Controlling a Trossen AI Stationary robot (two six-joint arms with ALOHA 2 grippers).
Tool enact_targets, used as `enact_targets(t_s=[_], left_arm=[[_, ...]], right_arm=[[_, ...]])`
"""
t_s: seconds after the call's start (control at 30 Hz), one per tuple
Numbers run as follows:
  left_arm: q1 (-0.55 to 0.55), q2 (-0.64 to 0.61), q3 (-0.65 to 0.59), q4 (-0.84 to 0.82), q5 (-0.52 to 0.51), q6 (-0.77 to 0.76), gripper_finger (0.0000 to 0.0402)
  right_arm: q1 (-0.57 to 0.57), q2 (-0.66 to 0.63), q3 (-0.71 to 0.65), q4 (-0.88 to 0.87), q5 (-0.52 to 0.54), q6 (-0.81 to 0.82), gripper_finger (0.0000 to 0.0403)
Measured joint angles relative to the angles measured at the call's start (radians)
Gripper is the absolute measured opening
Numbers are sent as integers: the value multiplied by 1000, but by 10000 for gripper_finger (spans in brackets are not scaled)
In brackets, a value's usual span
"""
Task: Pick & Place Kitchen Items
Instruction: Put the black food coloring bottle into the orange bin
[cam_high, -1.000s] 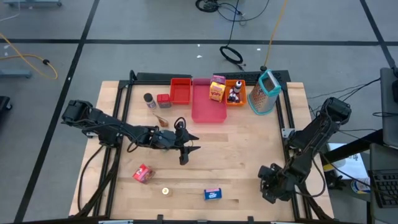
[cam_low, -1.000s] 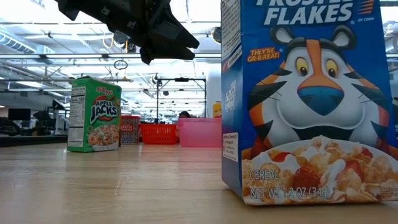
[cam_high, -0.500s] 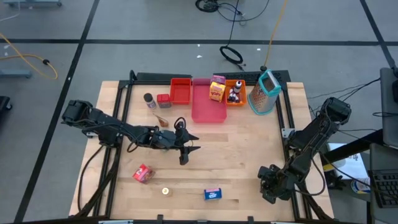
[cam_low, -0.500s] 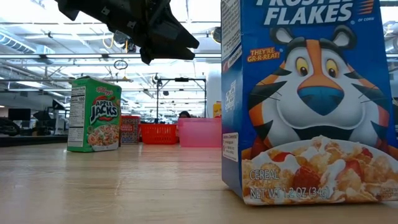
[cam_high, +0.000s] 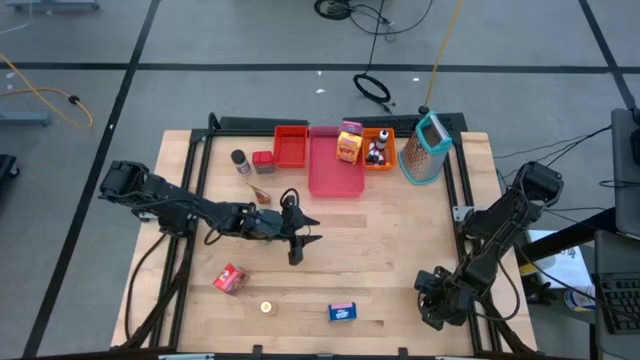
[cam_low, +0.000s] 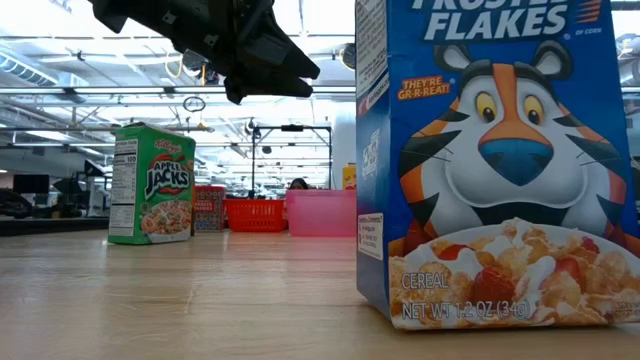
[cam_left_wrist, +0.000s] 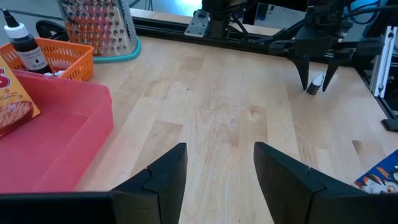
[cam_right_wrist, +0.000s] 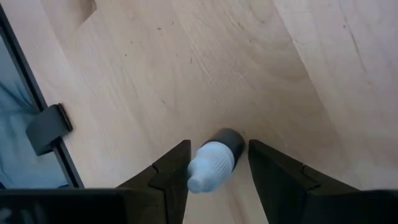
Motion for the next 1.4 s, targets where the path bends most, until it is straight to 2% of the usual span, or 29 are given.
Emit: enact_targets(t_s=[0.2,0.47,0.97,1.2,1.4], left_arm=[[0,0,0,0,0,-12,186],[0,0,0,0,0,-11,186],[0,0,0,0,0,-9,186],[0,0,0,0,0,-9,186],[0,0,0,1,0,-8,186]], right_arm=[[0,0,0,-2,4,-7,143],[0,0,0,0,28,-22,65],[-36,-47,0,25,20,-71,63],[-126,-132,0,49,22,-158,64],[-253,-212,1,174,24,-330,63]])
